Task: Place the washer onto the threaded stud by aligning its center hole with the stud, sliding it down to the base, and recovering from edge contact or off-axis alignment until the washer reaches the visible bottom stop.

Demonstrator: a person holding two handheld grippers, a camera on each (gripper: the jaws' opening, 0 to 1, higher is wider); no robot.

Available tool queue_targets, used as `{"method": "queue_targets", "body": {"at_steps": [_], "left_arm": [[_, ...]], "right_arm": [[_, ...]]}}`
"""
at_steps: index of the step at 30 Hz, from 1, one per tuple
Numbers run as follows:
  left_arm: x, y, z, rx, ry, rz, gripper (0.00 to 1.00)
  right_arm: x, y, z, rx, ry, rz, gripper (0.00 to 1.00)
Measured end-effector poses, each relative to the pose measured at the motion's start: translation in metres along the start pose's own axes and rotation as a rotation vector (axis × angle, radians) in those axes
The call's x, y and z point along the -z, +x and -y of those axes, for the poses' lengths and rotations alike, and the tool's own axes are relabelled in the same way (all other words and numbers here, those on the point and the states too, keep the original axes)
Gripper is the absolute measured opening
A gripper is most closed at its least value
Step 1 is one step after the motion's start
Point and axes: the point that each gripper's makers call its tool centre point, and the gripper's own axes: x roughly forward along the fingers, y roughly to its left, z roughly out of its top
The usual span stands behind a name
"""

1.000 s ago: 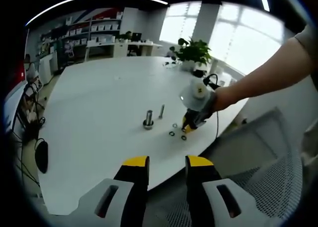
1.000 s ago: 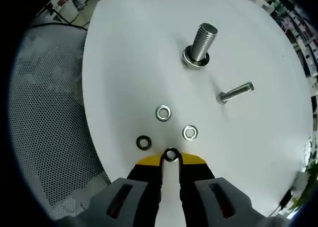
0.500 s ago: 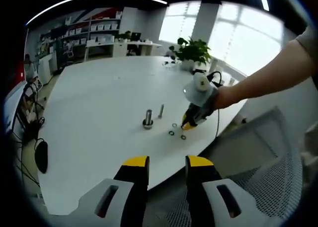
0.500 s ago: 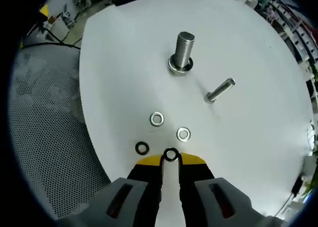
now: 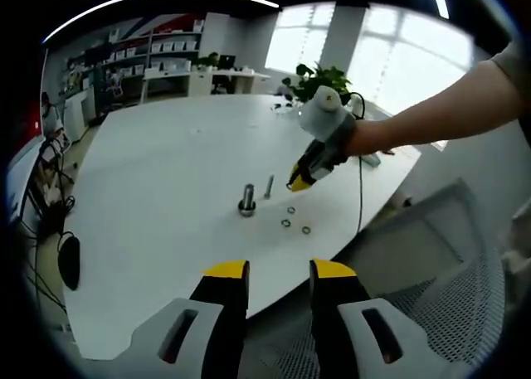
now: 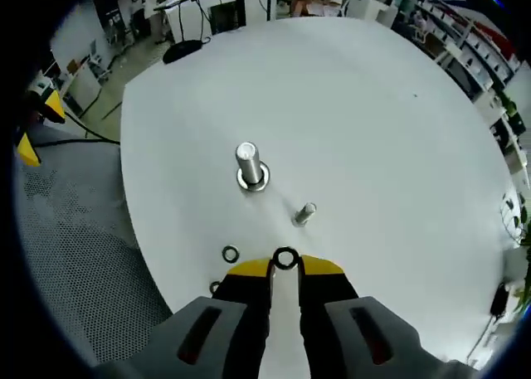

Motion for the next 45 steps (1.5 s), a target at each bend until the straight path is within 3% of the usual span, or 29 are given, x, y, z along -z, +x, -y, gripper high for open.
{"method": "queue_targets", "body": {"at_steps": [6,16,45], "left_arm": [[0.0,0.0,0.0,-0.002,0.0,0.0,0.27],[0.0,0.0,-0.001,-0.003,-0.001,-0.002,0.27],[0.003,0.001,-0.002,-0.011,-0.011,-0.014,0.27]], "right_arm": [[-0.017,0.001,0.005,0.004,0.01,0.031,0.13],[-0.026,0.003,0.012,0.027,-0.001,0.038,0.13],[-0.017,0.033,0.012,0.001,-0.027,-0.045,0.14]]}}
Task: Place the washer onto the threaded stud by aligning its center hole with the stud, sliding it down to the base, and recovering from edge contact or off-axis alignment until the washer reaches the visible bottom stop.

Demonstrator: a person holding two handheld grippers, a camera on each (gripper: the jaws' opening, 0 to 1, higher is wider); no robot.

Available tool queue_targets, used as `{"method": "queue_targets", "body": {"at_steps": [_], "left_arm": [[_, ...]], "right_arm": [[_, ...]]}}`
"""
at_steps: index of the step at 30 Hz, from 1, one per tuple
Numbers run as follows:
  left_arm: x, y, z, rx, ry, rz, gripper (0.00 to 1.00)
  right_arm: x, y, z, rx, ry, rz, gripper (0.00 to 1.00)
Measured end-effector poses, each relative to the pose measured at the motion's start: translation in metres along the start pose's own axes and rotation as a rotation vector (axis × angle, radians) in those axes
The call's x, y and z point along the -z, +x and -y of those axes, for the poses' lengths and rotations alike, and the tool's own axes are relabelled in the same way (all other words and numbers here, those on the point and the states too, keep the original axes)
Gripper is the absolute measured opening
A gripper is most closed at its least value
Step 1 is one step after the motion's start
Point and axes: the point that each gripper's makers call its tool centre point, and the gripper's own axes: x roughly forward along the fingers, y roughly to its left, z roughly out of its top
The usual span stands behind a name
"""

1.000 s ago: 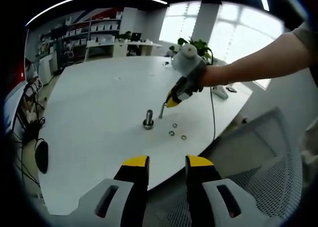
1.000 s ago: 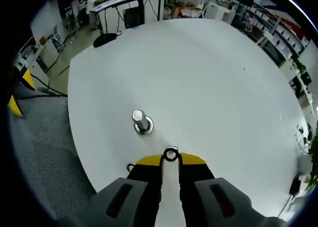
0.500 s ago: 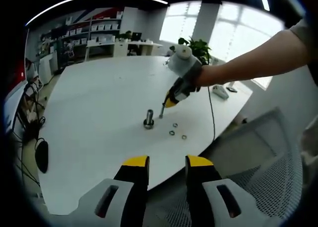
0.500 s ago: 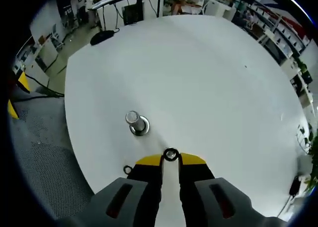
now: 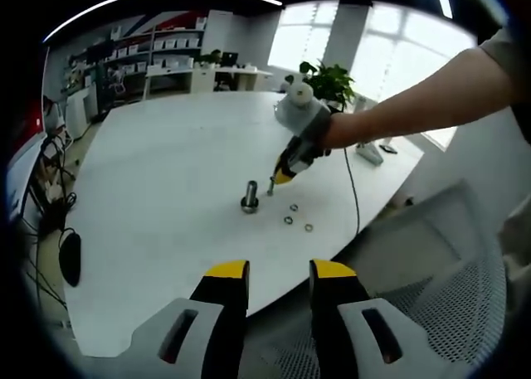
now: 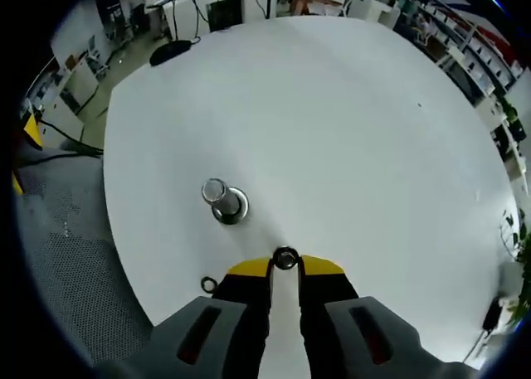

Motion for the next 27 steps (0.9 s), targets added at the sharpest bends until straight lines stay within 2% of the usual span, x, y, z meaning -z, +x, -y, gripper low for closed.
{"method": "queue_targets", "body": {"at_steps": [13,27], "left_arm": [[0.001,0.0,-0.001,-0.006,-0.003,-0.009,0.26],[0.003,0.0,-0.003,-0.014,-0.003,-0.016,0.26]], "right_arm": [[0.01,0.022,-0.003,-0.021,0.0,-0.055,0.14],[0.022,0.028,-0.005,-0.021,0.031,-0.08,0.13]]}}
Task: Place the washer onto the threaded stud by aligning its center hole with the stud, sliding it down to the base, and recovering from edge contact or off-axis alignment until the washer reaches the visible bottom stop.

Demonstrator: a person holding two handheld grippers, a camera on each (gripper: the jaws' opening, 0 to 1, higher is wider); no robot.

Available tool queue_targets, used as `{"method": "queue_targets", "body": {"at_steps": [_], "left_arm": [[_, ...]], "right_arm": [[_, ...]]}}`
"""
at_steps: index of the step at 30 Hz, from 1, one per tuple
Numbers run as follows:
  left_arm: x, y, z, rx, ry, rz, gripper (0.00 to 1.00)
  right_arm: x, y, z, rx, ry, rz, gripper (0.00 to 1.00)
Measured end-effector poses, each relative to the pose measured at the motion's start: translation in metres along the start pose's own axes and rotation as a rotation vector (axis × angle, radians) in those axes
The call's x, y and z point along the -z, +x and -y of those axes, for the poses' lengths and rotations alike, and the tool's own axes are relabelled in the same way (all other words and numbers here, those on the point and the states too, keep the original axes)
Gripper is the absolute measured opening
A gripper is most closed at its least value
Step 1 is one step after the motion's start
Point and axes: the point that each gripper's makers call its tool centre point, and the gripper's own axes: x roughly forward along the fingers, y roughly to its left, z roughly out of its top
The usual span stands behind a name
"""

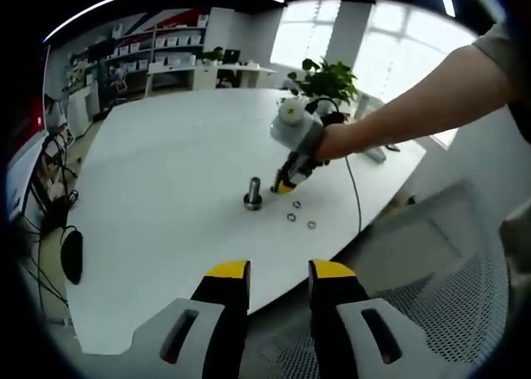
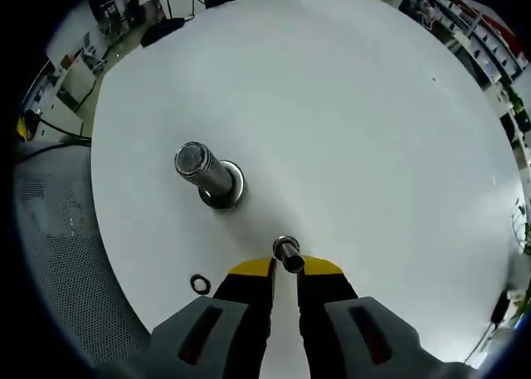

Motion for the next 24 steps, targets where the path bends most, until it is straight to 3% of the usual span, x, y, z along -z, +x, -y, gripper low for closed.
{"method": "queue_targets", "body": {"at_steps": [9,24], "left_arm": [[-0.001,0.0,0.0,-0.001,-0.001,0.005,0.26],[-0.002,-0.001,0.002,0.006,0.011,0.01,0.26]], "right_arm": [[0.01,-0.008,0.001,0.009,0.025,0.001,0.15],[0.041,-0.032,-0.019,0.005,0.002,0.001,0.19]]}}
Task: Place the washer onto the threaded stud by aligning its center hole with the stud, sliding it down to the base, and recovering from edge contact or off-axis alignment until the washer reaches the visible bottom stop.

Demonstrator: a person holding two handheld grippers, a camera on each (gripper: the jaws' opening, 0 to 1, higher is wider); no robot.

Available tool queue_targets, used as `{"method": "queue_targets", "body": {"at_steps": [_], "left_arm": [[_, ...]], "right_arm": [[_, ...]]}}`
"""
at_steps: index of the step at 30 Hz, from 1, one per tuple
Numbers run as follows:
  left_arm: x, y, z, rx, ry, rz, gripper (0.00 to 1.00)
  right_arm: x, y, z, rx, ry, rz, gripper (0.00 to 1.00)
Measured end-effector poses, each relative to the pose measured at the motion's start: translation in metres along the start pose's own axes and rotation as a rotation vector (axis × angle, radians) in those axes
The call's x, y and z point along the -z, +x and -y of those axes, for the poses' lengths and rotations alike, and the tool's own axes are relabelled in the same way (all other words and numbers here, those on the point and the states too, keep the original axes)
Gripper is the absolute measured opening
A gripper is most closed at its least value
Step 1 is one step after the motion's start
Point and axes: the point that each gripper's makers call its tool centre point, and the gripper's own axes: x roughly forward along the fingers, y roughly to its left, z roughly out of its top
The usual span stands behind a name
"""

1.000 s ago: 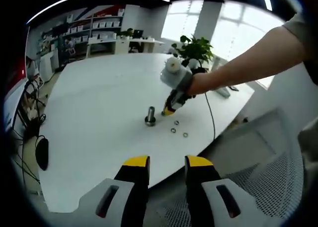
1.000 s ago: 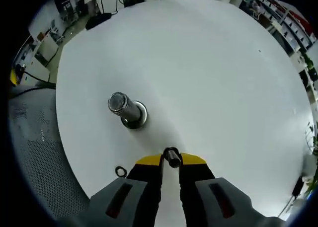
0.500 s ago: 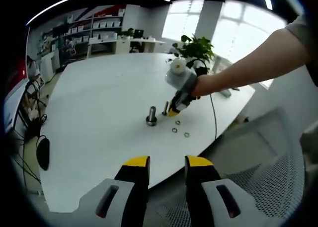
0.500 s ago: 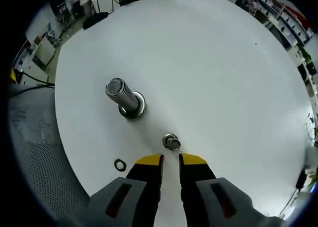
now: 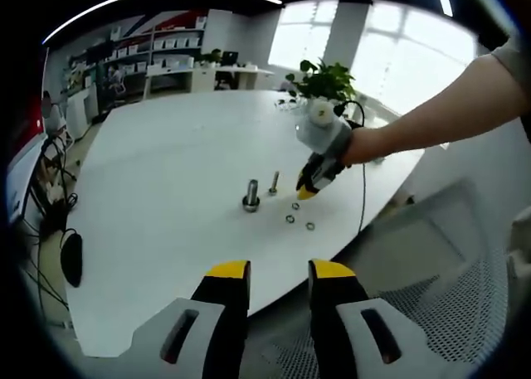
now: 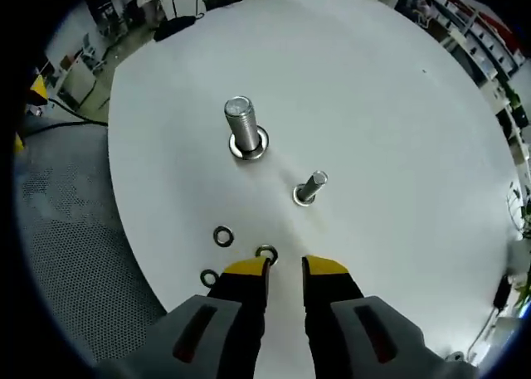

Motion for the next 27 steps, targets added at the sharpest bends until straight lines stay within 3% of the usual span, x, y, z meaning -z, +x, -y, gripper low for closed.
{"method": "queue_targets", "body": {"at_steps": [6,12,18,27], "left_arm": [[-0.001,0.0,0.001,0.004,0.003,0.007,0.26],[-0.002,-0.001,0.002,0.008,0.006,0.011,0.26],[-0.001,-0.001,0.001,0.006,0.01,0.006,0.26],[-0.001,-0.001,0.001,0.005,0.01,0.008,0.26]], "right_arm": [[0.006,-0.005,-0.021,-0.043,-0.001,0.017,0.23],[0.016,-0.002,-0.044,-0.072,-0.07,-0.01,0.24],[0.011,-0.001,-0.06,-0.112,-0.103,0.013,0.27],[0.023,0.005,-0.069,-0.116,-0.179,-0.051,0.28]]}}
